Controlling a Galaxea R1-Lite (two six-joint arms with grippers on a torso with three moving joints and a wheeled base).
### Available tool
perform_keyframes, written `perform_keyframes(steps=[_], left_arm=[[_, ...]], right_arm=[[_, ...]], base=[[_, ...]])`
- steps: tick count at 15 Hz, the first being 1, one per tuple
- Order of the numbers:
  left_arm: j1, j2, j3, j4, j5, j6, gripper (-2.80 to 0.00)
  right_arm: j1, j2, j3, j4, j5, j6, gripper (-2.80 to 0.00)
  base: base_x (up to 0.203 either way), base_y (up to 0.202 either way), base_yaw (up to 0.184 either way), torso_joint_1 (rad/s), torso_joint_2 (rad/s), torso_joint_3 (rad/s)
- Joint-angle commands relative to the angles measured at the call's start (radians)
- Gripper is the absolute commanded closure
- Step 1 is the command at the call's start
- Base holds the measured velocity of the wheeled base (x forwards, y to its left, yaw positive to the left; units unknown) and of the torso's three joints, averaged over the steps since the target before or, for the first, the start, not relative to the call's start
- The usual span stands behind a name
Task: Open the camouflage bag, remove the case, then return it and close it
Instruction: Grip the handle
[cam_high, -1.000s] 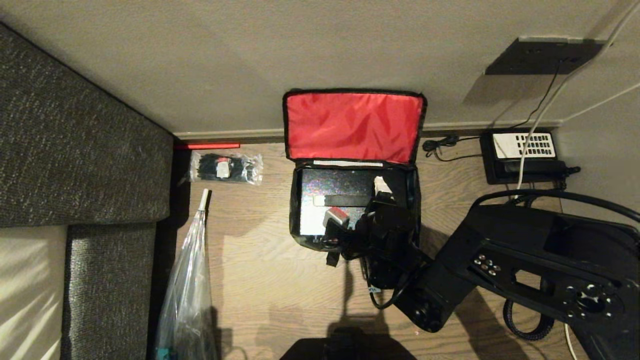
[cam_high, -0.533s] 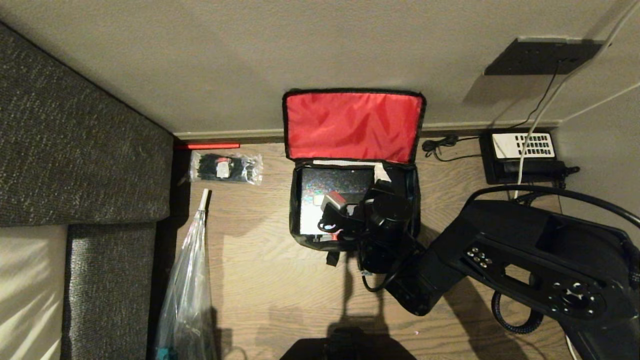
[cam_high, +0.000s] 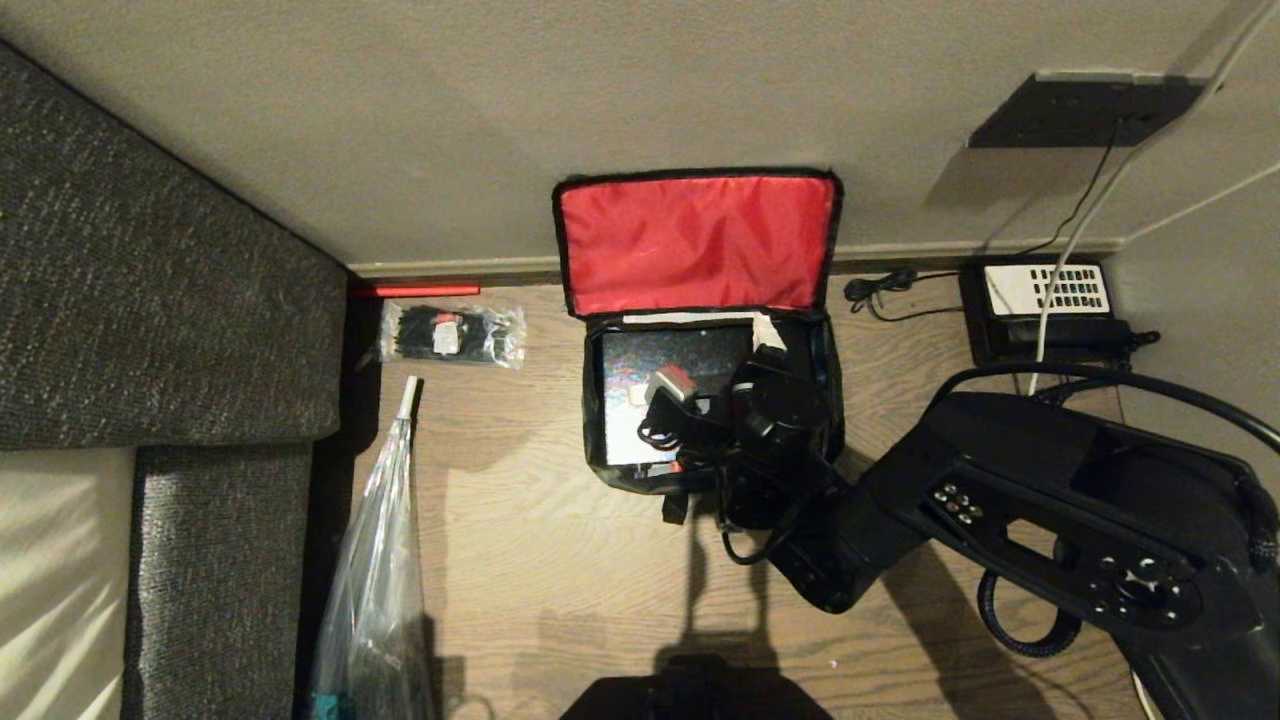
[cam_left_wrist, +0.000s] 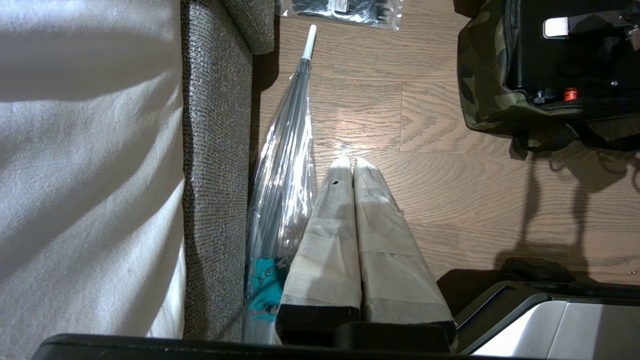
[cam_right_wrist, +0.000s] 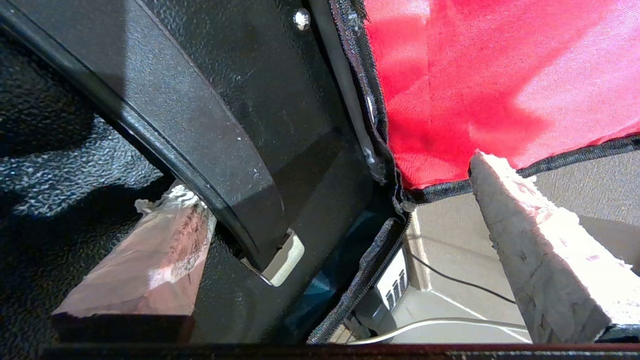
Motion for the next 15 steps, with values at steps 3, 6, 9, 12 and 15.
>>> perform_keyframes(steps=[3, 6, 9, 12, 15], left_arm=[[0.0, -0.002, 0.003, 0.0, 0.0, 0.0, 0.0], [0.0, -0.002, 0.003, 0.0, 0.0, 0.0, 0.0], [0.0, -0.002, 0.003, 0.0, 0.0, 0.0, 0.0], [0.0, -0.002, 0.003, 0.0, 0.0, 0.0, 0.0], [0.002, -0.002, 0.003, 0.0, 0.0, 0.0, 0.0]], right_arm=[[-0.001, 0.019, -0.01, -0.009, 0.002, -0.008, -2.8], [-0.012, 0.02, -0.008, -0.008, 0.057, -0.052, -2.8], [-0.02, 0.028, -0.014, -0.016, 0.09, -0.079, -2.8], [-0.034, 0.035, -0.038, -0.016, 0.093, -0.087, -2.8], [-0.052, 0.044, -0.078, -0.016, 0.107, -0.103, -2.8]], base=[[0.0, 0.0, 0.0, 0.0, 0.0, 0.0], [0.0, 0.0, 0.0, 0.0, 0.0, 0.0], [0.0, 0.0, 0.0, 0.0, 0.0, 0.0], [0.0, 0.0, 0.0, 0.0, 0.0, 0.0], [0.0, 0.0, 0.0, 0.0, 0.0, 0.0]])
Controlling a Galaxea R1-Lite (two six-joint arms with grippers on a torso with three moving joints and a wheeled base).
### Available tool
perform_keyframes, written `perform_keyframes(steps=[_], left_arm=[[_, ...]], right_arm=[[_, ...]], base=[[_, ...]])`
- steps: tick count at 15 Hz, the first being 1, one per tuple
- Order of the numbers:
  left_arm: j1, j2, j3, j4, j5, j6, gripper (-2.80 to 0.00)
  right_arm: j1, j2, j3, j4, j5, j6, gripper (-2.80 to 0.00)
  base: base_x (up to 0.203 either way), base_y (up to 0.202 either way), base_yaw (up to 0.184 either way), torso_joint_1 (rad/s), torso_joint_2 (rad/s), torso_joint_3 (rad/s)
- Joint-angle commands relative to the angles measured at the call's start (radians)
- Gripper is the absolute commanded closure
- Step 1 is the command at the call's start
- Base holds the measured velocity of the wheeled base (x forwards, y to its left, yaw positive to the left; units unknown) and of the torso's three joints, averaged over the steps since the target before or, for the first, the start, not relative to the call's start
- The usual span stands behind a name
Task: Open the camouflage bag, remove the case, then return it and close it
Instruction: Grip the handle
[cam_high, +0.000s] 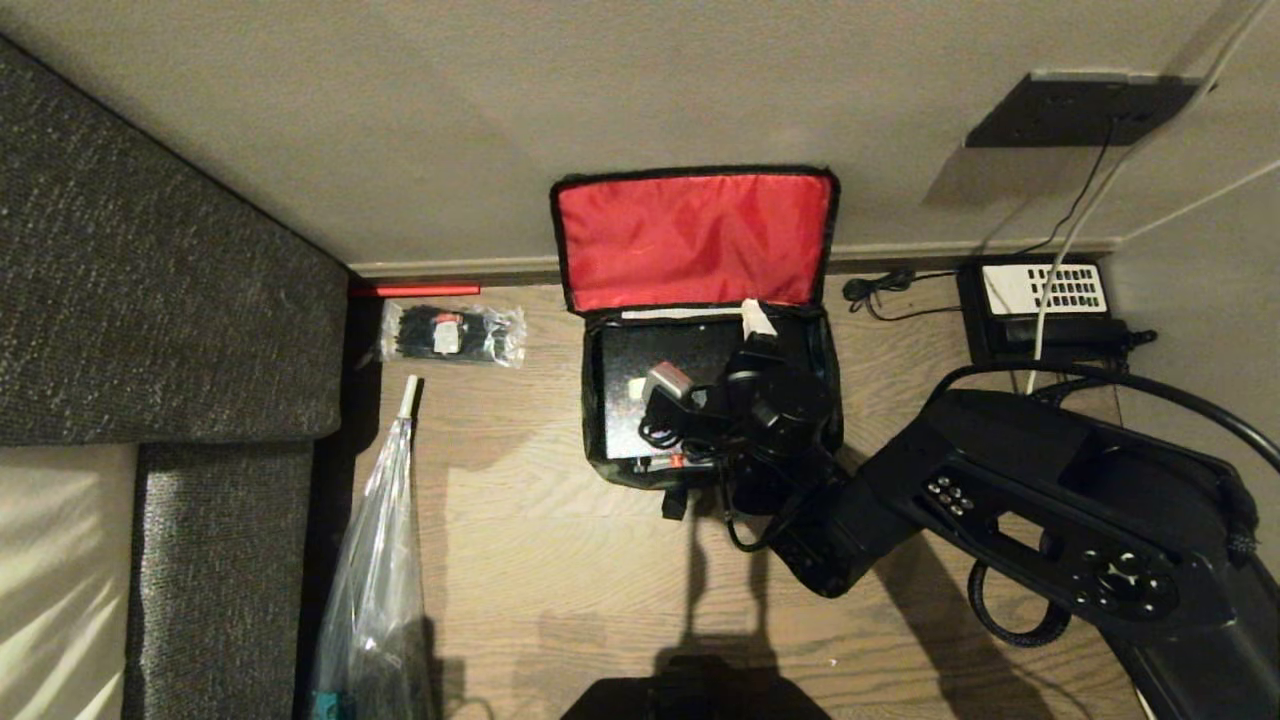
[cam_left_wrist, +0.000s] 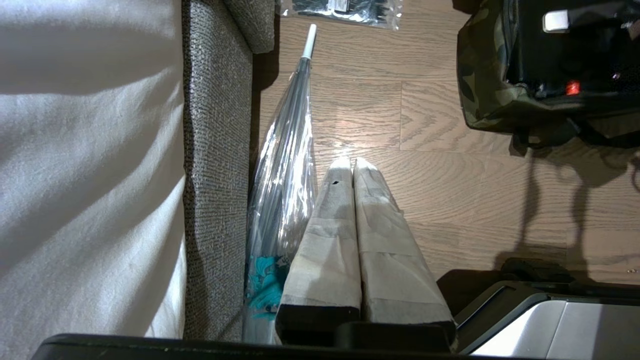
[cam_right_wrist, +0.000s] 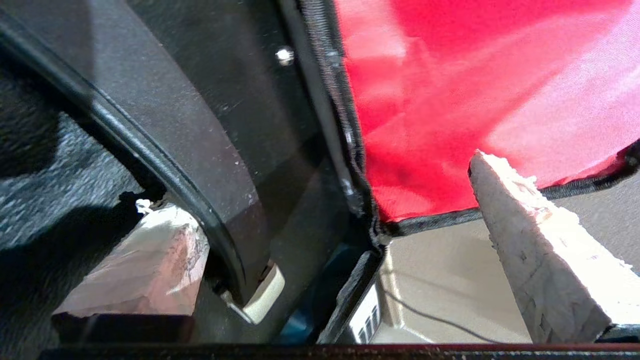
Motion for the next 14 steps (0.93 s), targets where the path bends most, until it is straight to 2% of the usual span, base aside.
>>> perform_keyframes(steps=[1, 4, 5, 14], left_arm=[[0.0, -0.002, 0.003, 0.0, 0.0, 0.0, 0.0], [0.0, -0.002, 0.003, 0.0, 0.0, 0.0, 0.0], [0.0, -0.002, 0.003, 0.0, 0.0, 0.0, 0.0], [0.0, -0.002, 0.003, 0.0, 0.0, 0.0, 0.0]], right_arm=[[-0.013, 0.016, -0.021, -0.01, 0.003, -0.02, -2.8], [-0.013, 0.037, -0.019, -0.011, 0.02, -0.012, -2.8], [-0.013, 0.037, -0.016, -0.01, 0.02, -0.012, 0.0], [-0.011, 0.048, -0.022, -0.016, 0.02, 0.011, 0.0]], base=[[0.0, 0.0, 0.0, 0.0, 0.0, 0.0], [0.0, 0.0, 0.0, 0.0, 0.0, 0.0], [0.0, 0.0, 0.0, 0.0, 0.0, 0.0], [0.0, 0.0, 0.0, 0.0, 0.0, 0.0]])
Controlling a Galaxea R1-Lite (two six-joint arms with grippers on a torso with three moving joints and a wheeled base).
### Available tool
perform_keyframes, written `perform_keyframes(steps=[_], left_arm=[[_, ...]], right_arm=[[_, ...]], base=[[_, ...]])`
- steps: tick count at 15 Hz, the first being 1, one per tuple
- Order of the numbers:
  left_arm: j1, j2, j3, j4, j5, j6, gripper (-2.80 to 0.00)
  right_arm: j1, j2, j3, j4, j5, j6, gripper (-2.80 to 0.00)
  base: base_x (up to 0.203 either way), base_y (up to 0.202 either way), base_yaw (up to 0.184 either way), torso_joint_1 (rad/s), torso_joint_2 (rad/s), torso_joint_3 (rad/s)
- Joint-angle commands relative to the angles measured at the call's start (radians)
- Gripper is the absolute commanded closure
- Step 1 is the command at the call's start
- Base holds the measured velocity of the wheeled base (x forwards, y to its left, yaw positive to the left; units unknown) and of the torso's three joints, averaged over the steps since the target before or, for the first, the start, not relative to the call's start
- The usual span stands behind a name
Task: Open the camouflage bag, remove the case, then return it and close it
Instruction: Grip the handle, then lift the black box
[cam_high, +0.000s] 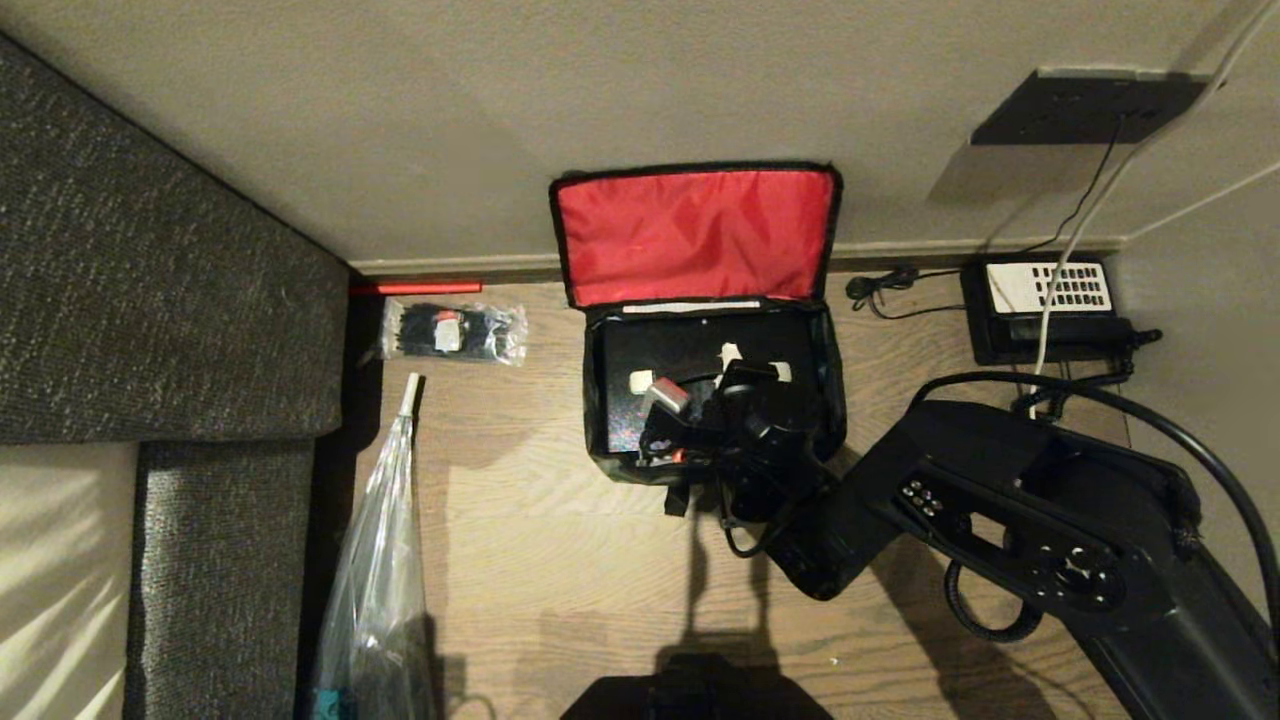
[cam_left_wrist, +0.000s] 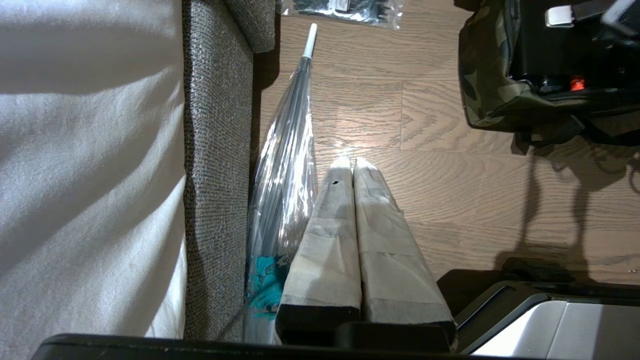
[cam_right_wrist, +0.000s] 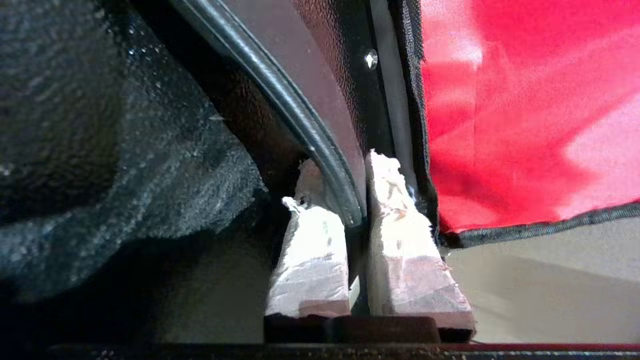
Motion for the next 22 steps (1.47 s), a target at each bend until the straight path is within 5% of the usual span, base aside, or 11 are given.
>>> perform_keyframes(steps=[1, 8, 22], left_arm=[[0.002, -0.002, 0.003, 0.0, 0.0, -0.001, 0.0], [0.0, -0.002, 0.003, 0.0, 0.0, -0.001, 0.0], [0.0, -0.002, 0.003, 0.0, 0.0, -0.001, 0.0]], right_arm=[[0.001, -0.004, -0.001, -0.014, -0.005, -0.007, 0.0], [0.012, -0.053, 0.074, -0.017, -0.016, 0.018, 0.0], [0.209, -0.219, 0.092, -0.013, -0.125, 0.0, 0.0]], base=[[0.0, 0.0, 0.0, 0.0, 0.0, 0.0], [0.0, 0.0, 0.0, 0.0, 0.0, 0.0], [0.0, 0.0, 0.0, 0.0, 0.0, 0.0]])
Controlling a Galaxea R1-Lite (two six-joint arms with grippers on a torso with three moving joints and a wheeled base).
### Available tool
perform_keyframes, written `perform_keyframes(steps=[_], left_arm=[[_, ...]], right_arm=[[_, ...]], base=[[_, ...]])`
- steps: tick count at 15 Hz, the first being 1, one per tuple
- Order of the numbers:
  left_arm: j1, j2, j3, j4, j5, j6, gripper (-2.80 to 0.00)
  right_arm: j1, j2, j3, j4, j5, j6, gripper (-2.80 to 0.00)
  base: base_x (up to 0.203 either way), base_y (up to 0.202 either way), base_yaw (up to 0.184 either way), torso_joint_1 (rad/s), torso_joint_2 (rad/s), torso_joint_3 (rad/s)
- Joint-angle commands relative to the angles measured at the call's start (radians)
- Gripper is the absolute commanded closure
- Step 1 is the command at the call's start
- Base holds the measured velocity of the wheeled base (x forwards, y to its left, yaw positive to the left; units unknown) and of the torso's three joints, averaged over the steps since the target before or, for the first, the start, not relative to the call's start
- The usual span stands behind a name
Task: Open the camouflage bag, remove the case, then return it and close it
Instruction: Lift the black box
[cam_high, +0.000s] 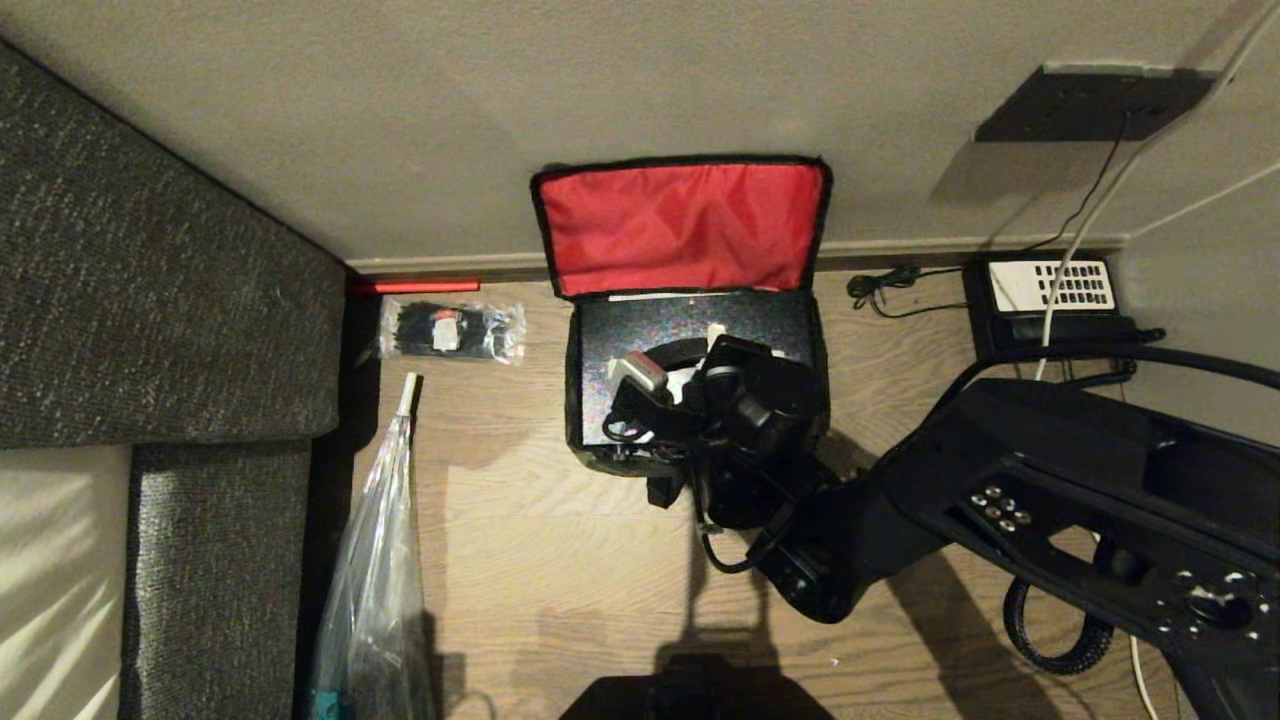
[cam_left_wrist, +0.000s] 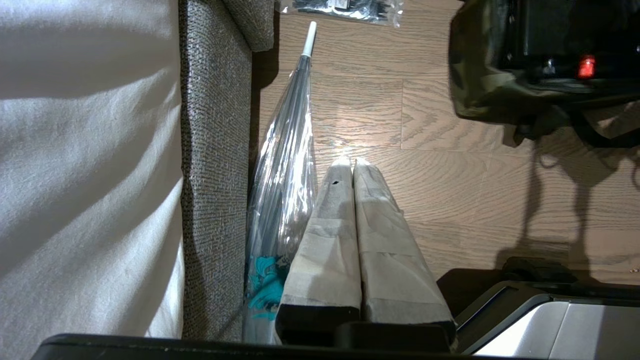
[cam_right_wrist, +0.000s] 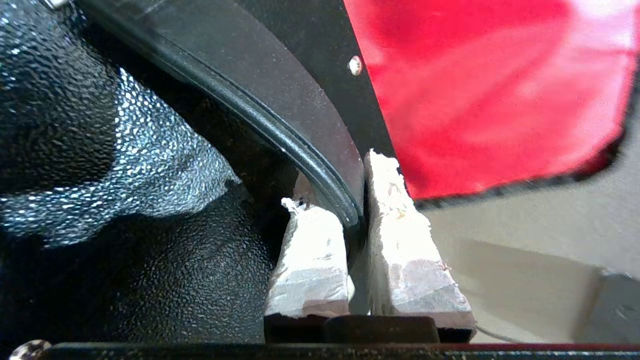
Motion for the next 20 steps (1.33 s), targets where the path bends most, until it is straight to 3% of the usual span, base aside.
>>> perform_keyframes(steps=[1, 4, 20], left_arm=[[0.0, -0.002, 0.003, 0.0, 0.001, 0.0, 0.0], [0.001, -0.002, 0.003, 0.0, 0.001, 0.0, 0.0], [0.0, -0.002, 0.003, 0.0, 0.001, 0.0, 0.0]], right_arm=[[0.03, -0.014, 0.0, -0.008, -0.041, 0.007, 0.0], [0.05, -0.021, 0.009, -0.003, -0.043, 0.042, 0.0], [0.114, -0.222, 0.064, 0.033, -0.064, 0.047, 0.0]], base=[[0.0, 0.0, 0.0, 0.0, 0.0, 0.0], [0.0, 0.0, 0.0, 0.0, 0.0, 0.0], [0.0, 0.0, 0.0, 0.0, 0.0, 0.0]])
